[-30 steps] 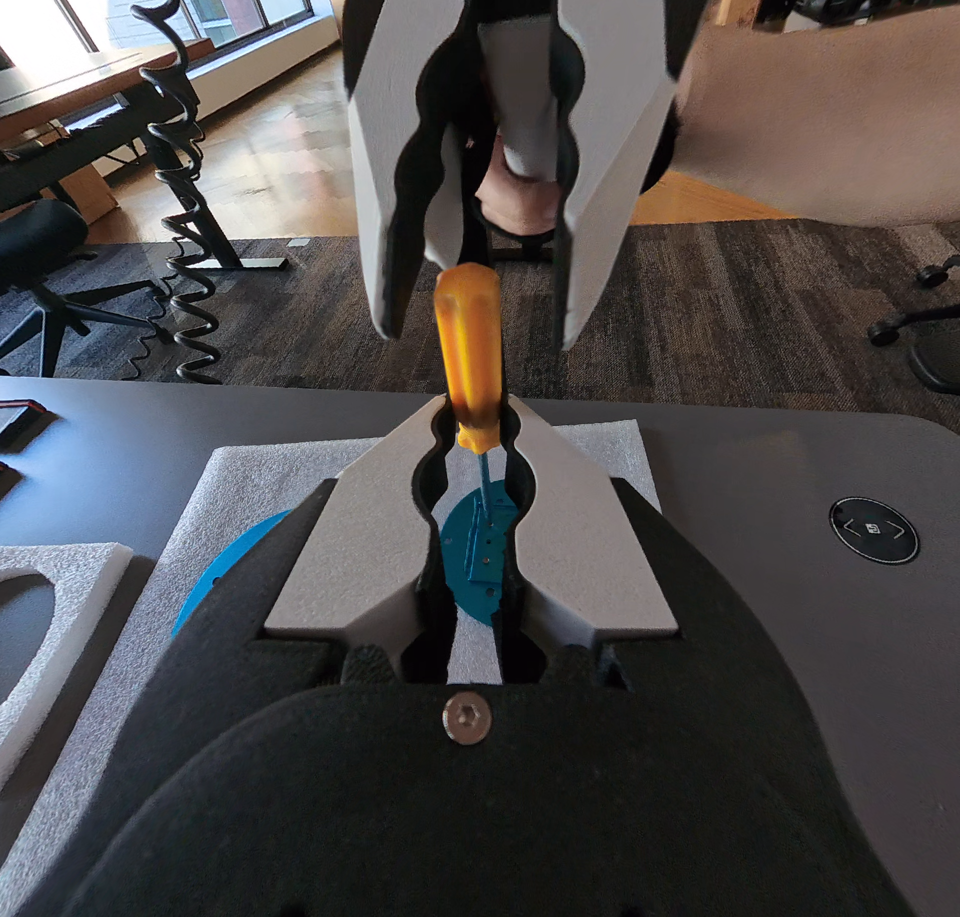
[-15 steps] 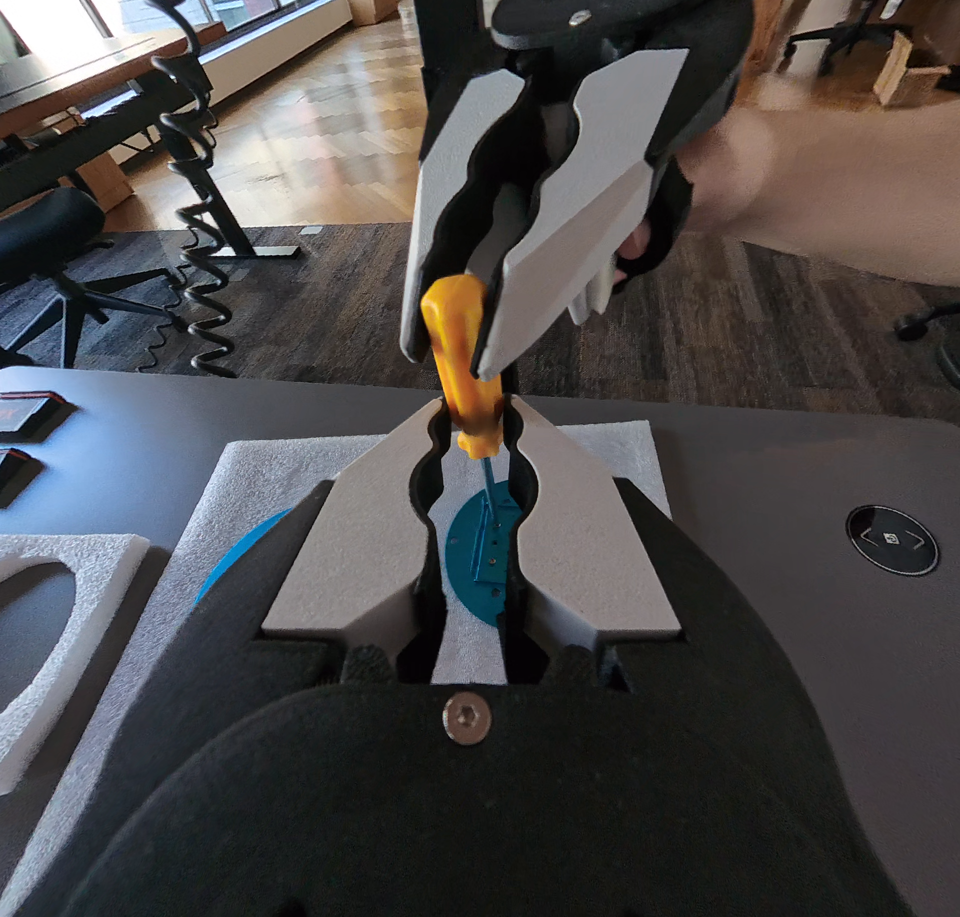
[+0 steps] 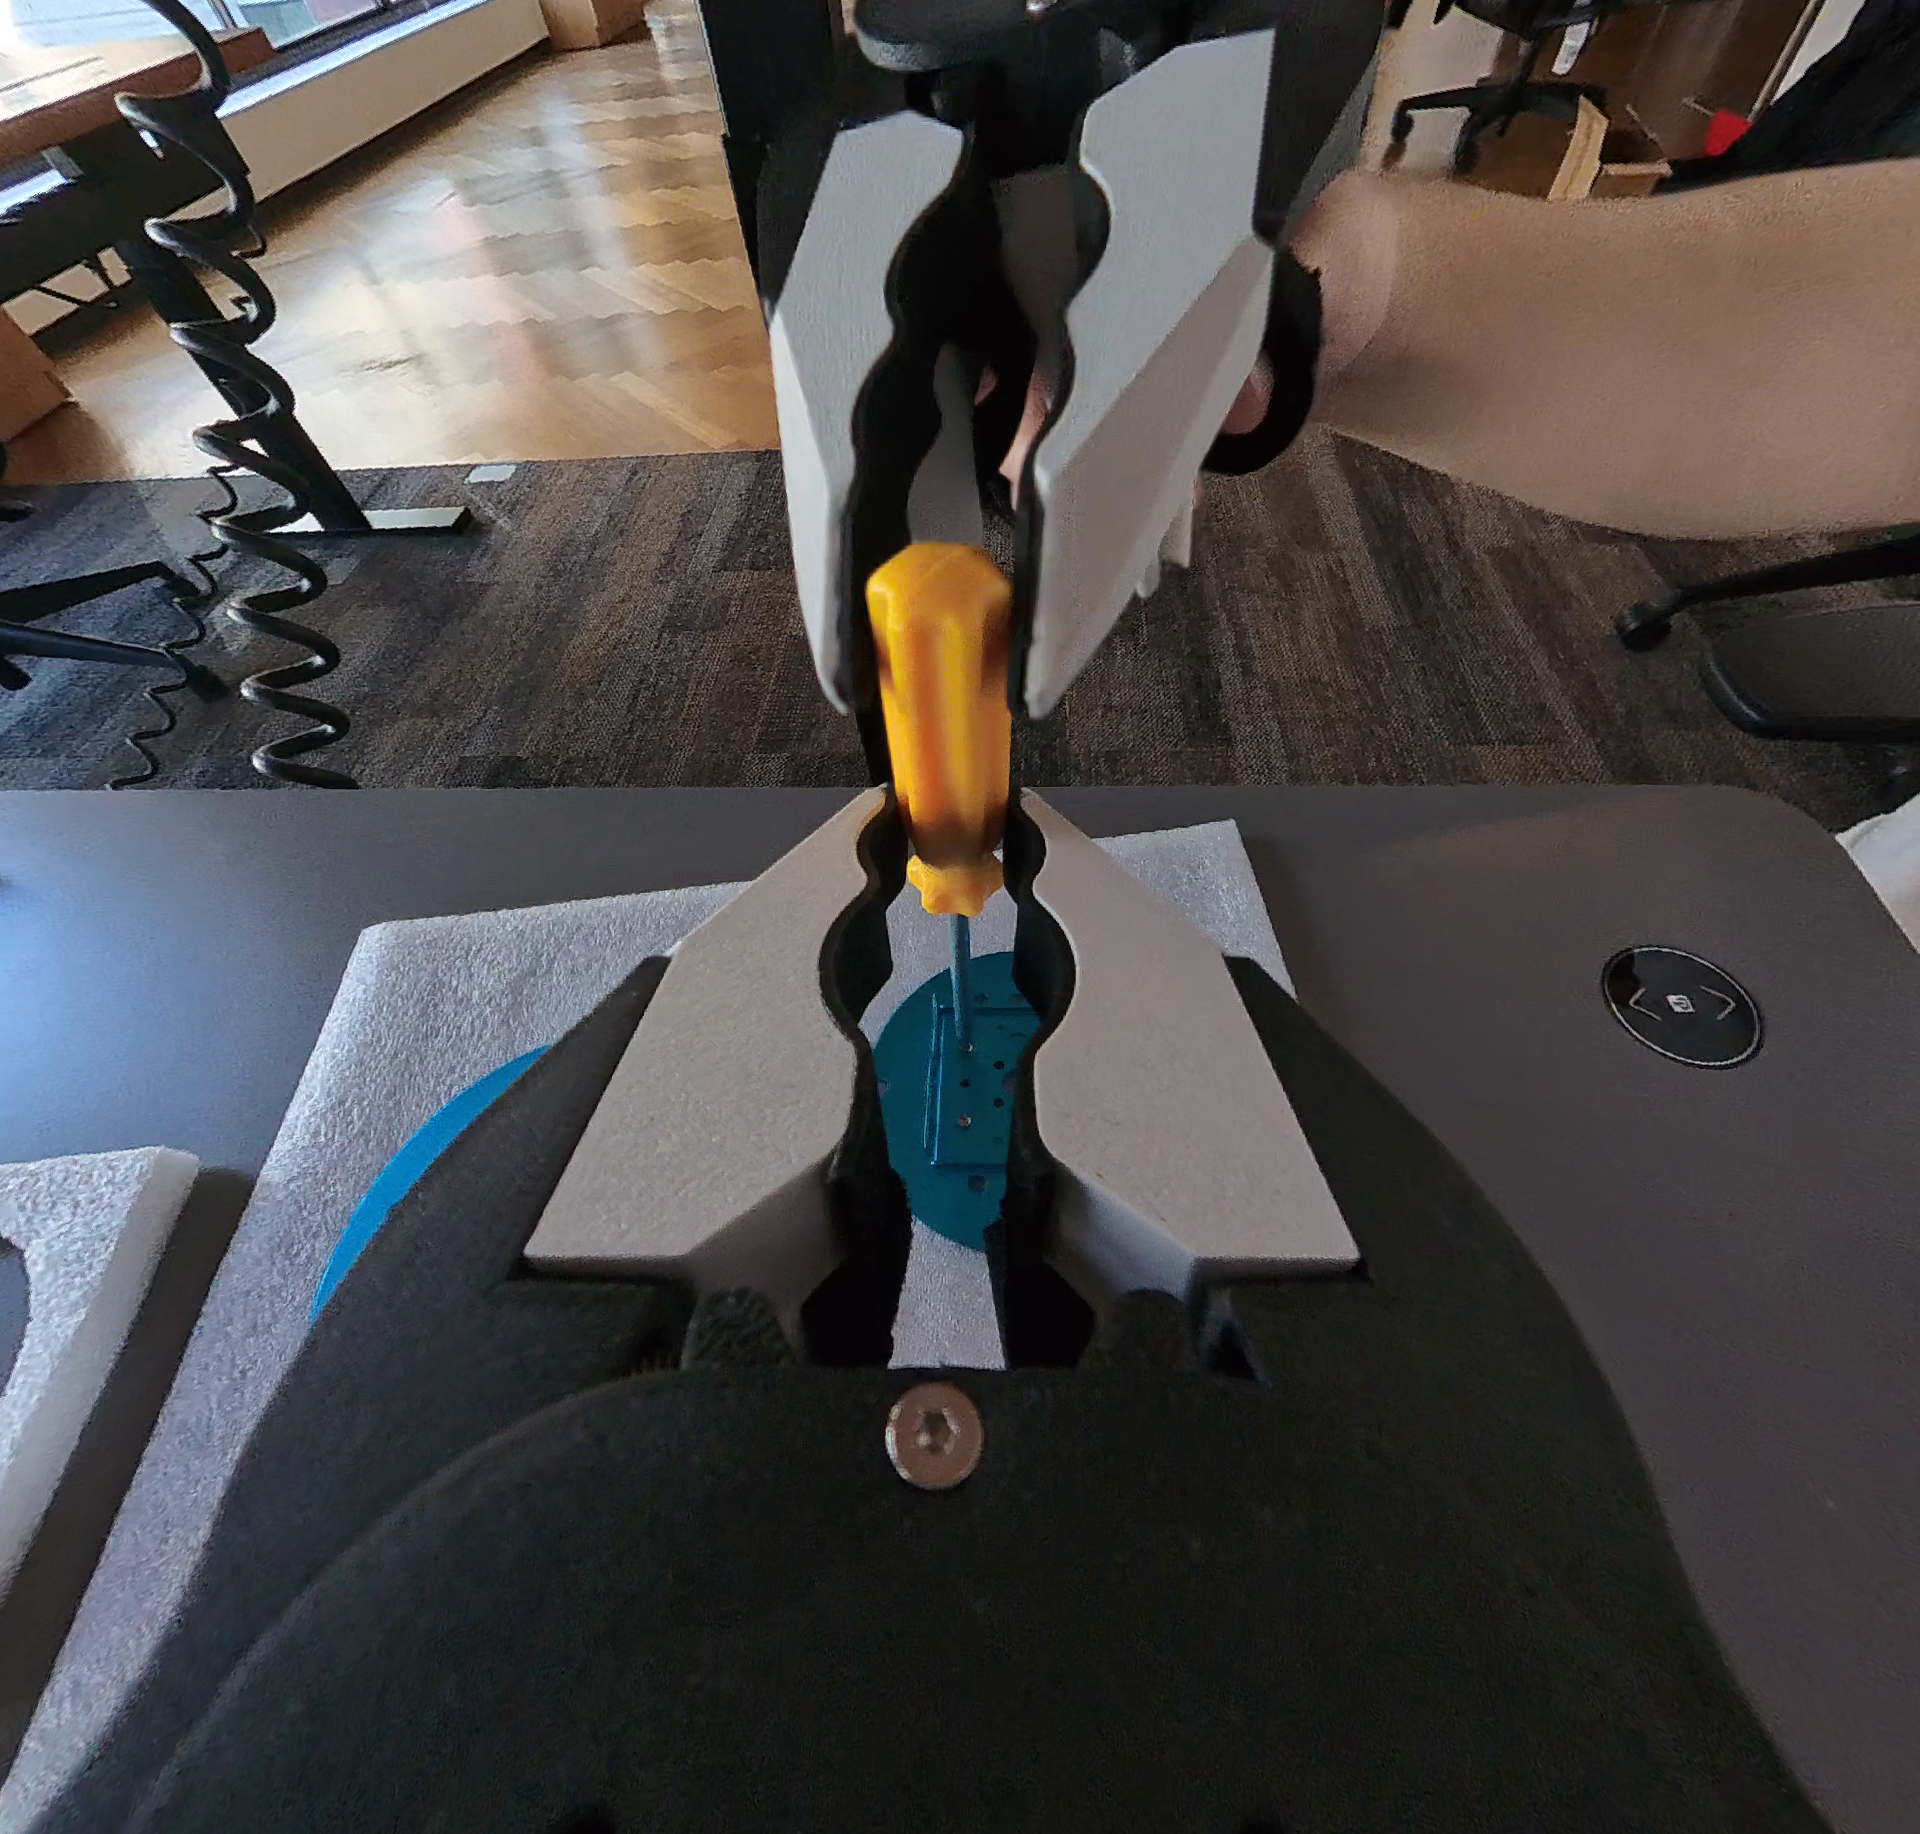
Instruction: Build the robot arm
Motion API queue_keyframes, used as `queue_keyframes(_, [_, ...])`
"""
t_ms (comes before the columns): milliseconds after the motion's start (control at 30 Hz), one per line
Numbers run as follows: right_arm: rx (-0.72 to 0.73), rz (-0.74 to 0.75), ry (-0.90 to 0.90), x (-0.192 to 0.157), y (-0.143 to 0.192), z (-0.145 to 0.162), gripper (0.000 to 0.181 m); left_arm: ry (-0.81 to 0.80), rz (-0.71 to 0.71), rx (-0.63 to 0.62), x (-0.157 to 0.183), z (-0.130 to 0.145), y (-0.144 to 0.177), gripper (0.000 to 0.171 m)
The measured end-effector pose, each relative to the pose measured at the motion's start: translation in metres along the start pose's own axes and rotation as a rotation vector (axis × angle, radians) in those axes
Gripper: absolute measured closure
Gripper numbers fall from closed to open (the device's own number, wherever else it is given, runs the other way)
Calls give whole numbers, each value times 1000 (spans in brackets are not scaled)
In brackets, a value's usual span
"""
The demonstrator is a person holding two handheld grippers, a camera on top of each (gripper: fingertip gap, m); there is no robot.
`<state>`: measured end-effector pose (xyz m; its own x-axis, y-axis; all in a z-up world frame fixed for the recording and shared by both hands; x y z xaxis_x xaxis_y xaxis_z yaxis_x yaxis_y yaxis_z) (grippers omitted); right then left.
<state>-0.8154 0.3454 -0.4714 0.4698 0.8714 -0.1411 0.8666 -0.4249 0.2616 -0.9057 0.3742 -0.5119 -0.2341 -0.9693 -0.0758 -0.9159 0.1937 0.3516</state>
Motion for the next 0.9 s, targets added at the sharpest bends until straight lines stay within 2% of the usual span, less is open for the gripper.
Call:
queue_keyframes(100, [-45,19,55,-2,-3,0,163,-13,15,-4,0,0,0,155])
queue_keyframes(233, [-5,175,35,-3,-3,3,163,36,-25,-1,-2,0,-1,156])
queue_keyframes(300, [51,292,-15,-6,-2,6,163,38,-77,-22,-1,0,-3,142])
queue_keyframes(367, [90,403,-47,-11,-2,8,163,24,-110,-17,1,-2,-4,153])
queue_keyframes(467, [92,528,-25,-19,-4,9,163,29,-87,-11,2,-2,-4,155])
queue_keyframes(533, [81,477,-13,-21,-5,8,163,19,-48,-4,2,0,-1,155])
queue_keyframes(633, [77,251,-49,-12,-3,-1,162,18,-26,2,0,1,0,155])
queue_keyframes(733, [19,111,-55,-4,-3,-4,163,16,-6,10,-1,1,1,156])
queue_keyframes(800, [-26,126,32,-5,-2,-5,164,14,5,15,0,1,1,156])
queue_keyframes(900, [-40,272,53,-9,-2,-5,164,21,-36,-14,1,-1,0,155])
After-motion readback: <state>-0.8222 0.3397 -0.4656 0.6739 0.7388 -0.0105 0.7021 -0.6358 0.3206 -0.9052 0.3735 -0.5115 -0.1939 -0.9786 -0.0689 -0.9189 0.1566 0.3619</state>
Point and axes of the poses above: each gripper's, where its closed fingertips meet, y back along the fingers, z out of its underside, x = y × z across the jaws, the point moved 7 cm from there along y, back along the fingers, and after that the axes turned 1 degree about z, right-handed, at the moved point
